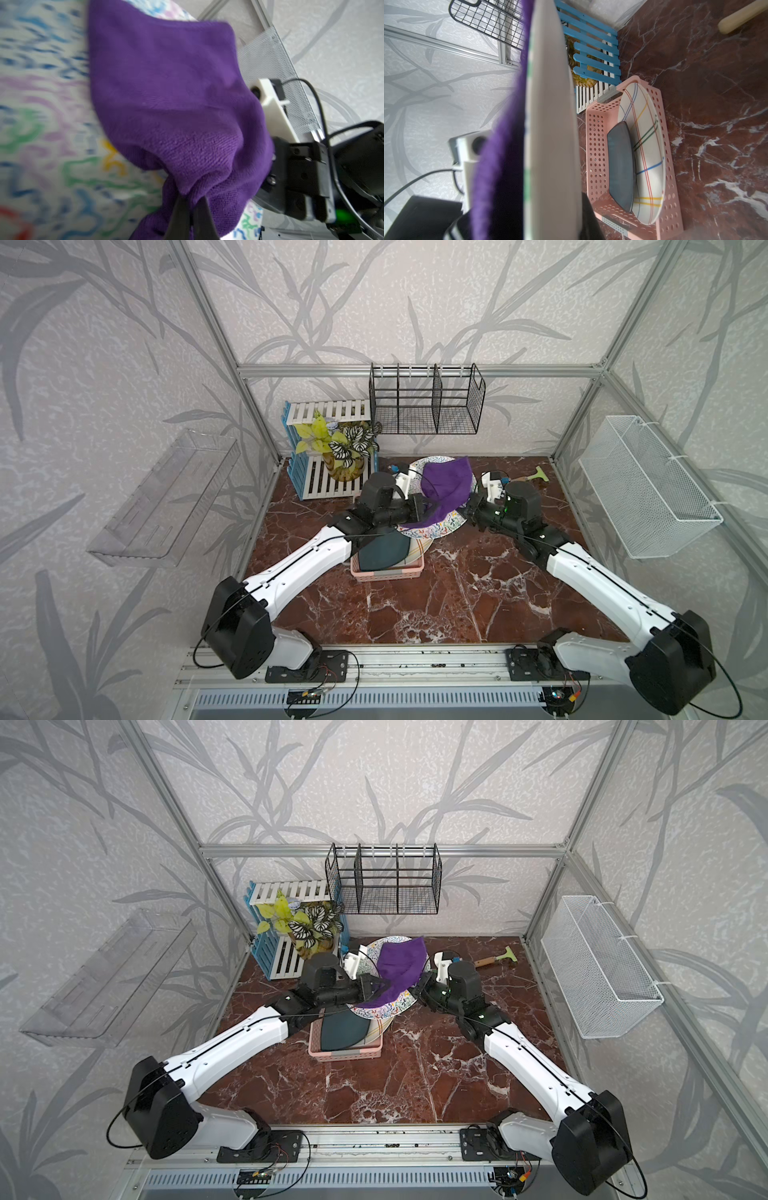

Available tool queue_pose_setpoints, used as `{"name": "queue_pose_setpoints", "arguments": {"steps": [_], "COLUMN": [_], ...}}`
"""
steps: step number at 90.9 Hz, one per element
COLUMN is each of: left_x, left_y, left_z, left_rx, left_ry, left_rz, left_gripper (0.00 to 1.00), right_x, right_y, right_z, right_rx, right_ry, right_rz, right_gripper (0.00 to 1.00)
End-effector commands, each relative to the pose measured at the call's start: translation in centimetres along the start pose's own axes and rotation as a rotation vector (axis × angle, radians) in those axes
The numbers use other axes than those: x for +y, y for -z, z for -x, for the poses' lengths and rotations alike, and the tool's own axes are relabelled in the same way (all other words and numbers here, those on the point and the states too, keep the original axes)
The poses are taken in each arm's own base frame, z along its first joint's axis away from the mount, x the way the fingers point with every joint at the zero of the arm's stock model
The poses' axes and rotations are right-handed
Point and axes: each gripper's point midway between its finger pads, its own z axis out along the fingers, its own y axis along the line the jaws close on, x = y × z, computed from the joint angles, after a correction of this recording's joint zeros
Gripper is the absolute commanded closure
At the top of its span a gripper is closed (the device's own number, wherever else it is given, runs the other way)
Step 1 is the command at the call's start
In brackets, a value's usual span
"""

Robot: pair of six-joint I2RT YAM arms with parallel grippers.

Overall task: Wipe the wet plate dry
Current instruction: Wipe the plate with towel.

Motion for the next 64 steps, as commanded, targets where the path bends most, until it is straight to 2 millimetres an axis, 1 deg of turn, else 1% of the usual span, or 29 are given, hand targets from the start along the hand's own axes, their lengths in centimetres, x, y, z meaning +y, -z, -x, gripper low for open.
{"name": "queue_pose_setpoints", "arguments": {"steps": [1,5,10,16,23,26,29,33,36,39,43,48,51,55,59,61,64], "left_x": [-3.2,-3.4,-1.9,1.6,6.3,7.7,8.6,9.0,8.5,7.4,5.3,4.0,4.1,5.4,6.9,7.6,8.1], "left_y": [-2.7,-2.9,-2.4,-0.7,2.4,3.6,4.6,5.3,5.3,4.6,3.4,1.9,1.6,2.1,3.6,4.6,5.9], "left_z": [-4.0,-4.0,-3.0,-0.8,1.9,2.9,3.7,4.3,4.3,3.8,3.0,2.0,1.9,2.5,3.9,5.0,6.5], "left_rx": [0.14,0.141,0.103,0.035,-0.052,-0.089,-0.118,-0.139,-0.133,-0.106,-0.072,-0.033,-0.023,-0.044,-0.101,-0.142,-0.198], "left_ry": [-0.017,-0.002,0.018,0.068,0.143,0.152,0.148,0.113,0.087,0.07,0.048,0.023,0.018,0.033,0.062,0.076,0.078], "left_rz": [-0.117,-0.136,-0.086,0.016,0.126,0.162,0.197,0.229,0.221,0.172,0.093,0.061,0.076,0.124,0.165,0.18,0.194], "left_gripper": [1.0,1.0,1.0,1.0,1.0,1.0,1.0,1.0,1.0,1.0,1.0,1.0,1.0,1.0,1.0,1.0,1.0], "right_x": [9.5,9.8,10.3,10.9,11.6,12.0,12.4,12.8,13.1,13.3,13.4,13.8,14.2,14.4,14.4,14.3,14.1], "right_y": [3.3,3.7,4.3,5.1,5.9,6.1,6.3,6.3,6.3,6.2,6.0,5.8,5.9,5.8,5.8,5.8,5.7], "right_z": [1.8,2.2,2.5,2.6,2.0,1.5,0.9,-0.1,-0.8,-1.4,-1.9,-2.3,-2.5,-2.8,-3.3,-3.7,-4.4], "right_rx": [-0.098,-0.122,-0.148,-0.168,-0.155,-0.137,-0.112,-0.075,-0.056,-0.043,-0.036,-0.031,-0.026,-0.012,0.012,0.025,0.044], "right_ry": [0.1,0.099,0.103,0.117,0.147,0.167,0.19,0.219,0.237,0.252,0.263,0.277,0.287,0.3,0.321,0.336,0.358], "right_rz": [0.301,0.309,0.321,0.339,0.369,0.387,0.407,0.429,0.439,0.446,0.451,0.469,0.485,0.498,0.501,0.498,0.49], "right_gripper": [1.0,1.0,1.0,1.0,1.0,1.0,1.0,1.0,1.0,1.0,1.0,1.0,1.0,1.0,1.0,1.0,1.0]}}
